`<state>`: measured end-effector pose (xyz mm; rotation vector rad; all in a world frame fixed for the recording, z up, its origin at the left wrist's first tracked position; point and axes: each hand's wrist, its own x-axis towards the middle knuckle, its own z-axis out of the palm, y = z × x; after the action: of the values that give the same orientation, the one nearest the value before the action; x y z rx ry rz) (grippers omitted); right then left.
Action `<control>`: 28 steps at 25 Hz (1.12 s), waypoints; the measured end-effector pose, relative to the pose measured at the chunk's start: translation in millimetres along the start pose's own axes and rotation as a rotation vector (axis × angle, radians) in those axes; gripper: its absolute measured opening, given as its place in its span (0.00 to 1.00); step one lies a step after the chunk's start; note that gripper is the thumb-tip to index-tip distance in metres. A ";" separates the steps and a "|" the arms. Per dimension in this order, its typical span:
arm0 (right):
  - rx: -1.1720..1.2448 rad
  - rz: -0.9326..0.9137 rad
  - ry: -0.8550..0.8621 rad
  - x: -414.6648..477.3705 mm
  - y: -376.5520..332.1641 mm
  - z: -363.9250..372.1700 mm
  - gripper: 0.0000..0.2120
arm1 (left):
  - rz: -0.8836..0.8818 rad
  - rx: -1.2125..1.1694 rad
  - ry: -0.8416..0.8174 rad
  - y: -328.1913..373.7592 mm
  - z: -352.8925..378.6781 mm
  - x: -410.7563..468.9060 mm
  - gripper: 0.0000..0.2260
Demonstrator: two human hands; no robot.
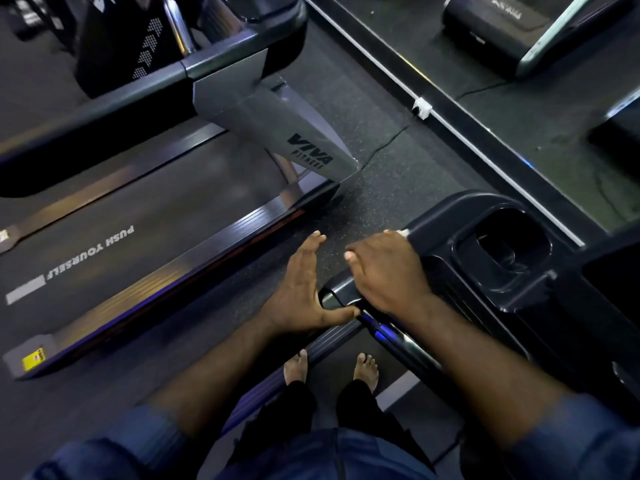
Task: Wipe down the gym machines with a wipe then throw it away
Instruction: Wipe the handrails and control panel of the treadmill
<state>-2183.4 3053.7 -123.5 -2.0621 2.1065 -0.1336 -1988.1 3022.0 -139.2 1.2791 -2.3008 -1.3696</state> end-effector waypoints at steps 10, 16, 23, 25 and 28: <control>0.223 0.142 0.231 -24.0 55.4 -5.9 0.17 | -0.013 -0.046 -0.277 0.1 -0.3 17.0 0.36; 0.324 0.131 0.032 -67.1 -43.4 1.7 0.31 | -0.097 -0.353 -0.007 18.7 1.1 38.6 0.20; 0.195 0.344 0.194 -7.1 56.5 -22.1 0.28 | -0.137 -0.395 -0.033 31.0 18.2 68.2 0.17; 0.175 0.292 0.145 -3.4 33.6 -17.3 0.26 | -0.110 -0.424 0.001 38.5 18.8 75.2 0.16; 0.255 0.103 0.064 -53.3 4.7 -9.9 0.22 | -0.113 -0.454 -0.005 46.4 17.0 84.4 0.16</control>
<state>-2189.3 3106.3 -110.9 -1.8223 2.1020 -0.4342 -2076.2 2979.7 -134.3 1.2625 -1.7891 -1.7974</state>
